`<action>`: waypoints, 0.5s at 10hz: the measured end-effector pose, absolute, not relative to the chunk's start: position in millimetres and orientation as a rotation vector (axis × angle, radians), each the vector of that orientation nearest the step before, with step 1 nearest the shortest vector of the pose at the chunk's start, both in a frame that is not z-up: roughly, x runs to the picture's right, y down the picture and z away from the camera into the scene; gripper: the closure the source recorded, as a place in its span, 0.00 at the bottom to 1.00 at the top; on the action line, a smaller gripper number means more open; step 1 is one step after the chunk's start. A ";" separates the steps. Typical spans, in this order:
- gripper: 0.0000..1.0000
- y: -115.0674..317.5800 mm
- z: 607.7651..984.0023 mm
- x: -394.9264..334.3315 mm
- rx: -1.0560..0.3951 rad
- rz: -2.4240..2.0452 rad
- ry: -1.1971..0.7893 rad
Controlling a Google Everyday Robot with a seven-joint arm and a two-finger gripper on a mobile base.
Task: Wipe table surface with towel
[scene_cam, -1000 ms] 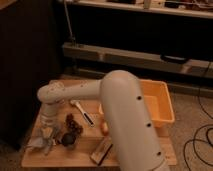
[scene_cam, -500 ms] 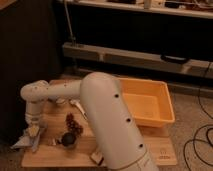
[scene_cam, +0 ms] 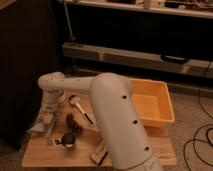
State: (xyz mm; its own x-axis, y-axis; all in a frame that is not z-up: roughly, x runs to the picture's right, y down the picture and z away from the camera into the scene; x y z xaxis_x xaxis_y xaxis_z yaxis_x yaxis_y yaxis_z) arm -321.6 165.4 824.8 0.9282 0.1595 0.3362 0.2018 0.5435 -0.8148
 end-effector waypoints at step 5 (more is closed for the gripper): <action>1.00 157.3 825.5 -272.7 -1.002 0.039 -0.346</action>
State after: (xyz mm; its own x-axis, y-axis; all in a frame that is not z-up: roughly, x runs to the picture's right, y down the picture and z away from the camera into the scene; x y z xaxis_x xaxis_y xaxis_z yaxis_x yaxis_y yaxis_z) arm -272.7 157.3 825.5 0.9448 0.1898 0.2670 0.1256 0.5430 -0.8303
